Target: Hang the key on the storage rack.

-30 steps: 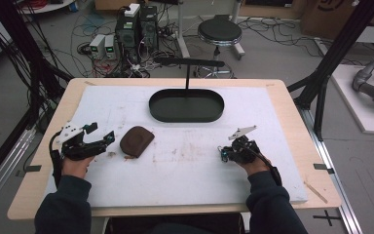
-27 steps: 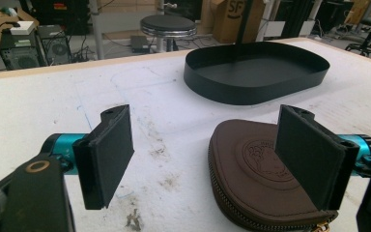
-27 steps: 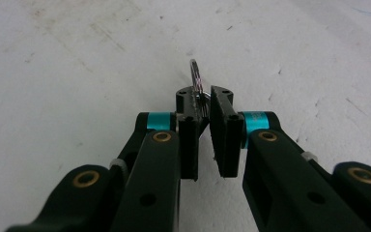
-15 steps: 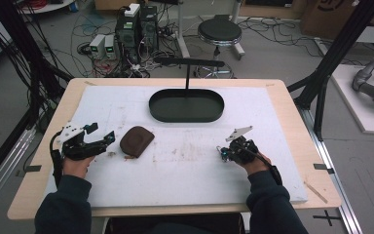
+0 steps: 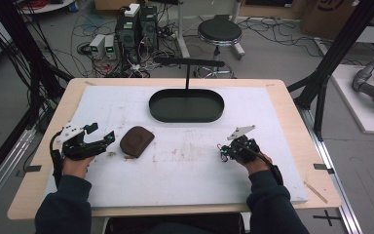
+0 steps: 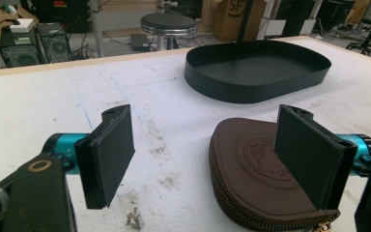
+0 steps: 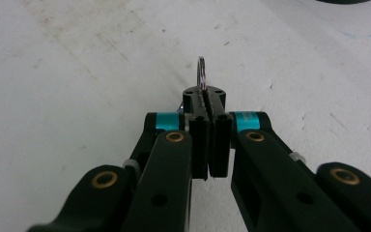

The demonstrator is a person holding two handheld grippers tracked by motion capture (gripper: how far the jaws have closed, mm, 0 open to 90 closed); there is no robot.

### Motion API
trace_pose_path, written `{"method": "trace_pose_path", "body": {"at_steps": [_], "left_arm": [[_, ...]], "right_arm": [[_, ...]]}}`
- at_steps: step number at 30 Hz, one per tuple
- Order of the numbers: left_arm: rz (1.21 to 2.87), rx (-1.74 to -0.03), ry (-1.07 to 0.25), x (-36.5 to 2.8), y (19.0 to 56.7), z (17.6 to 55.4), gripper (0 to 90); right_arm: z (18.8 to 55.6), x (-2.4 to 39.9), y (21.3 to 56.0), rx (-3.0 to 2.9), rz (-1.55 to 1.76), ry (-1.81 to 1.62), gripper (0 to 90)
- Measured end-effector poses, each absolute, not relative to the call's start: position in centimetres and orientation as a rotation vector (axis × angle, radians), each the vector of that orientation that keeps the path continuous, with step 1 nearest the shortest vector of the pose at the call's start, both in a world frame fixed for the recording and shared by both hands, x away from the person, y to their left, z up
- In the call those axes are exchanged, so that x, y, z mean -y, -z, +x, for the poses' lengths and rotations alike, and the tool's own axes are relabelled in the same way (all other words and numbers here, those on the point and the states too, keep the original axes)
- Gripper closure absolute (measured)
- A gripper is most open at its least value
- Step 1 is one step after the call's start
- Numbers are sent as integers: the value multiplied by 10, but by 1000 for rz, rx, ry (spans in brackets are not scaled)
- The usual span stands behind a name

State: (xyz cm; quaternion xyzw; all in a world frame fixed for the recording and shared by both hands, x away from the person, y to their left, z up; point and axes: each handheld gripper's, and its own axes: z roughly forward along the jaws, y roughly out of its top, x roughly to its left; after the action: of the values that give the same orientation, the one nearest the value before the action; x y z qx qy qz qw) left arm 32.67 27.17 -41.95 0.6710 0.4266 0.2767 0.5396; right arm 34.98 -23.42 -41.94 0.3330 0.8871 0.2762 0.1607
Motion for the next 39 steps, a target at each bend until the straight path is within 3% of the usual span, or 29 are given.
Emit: {"method": "trace_pose_path", "body": {"at_steps": [21, 39], "left_arm": [[1595, -1009, -658, -272, 420, 327, 230], [1580, -1008, -651, -275, 420, 328, 230]], "right_arm": [[363, 240, 379, -2317, 912, -925, 900], [462, 210, 309, -2191, 875, -1048, 900]]}}
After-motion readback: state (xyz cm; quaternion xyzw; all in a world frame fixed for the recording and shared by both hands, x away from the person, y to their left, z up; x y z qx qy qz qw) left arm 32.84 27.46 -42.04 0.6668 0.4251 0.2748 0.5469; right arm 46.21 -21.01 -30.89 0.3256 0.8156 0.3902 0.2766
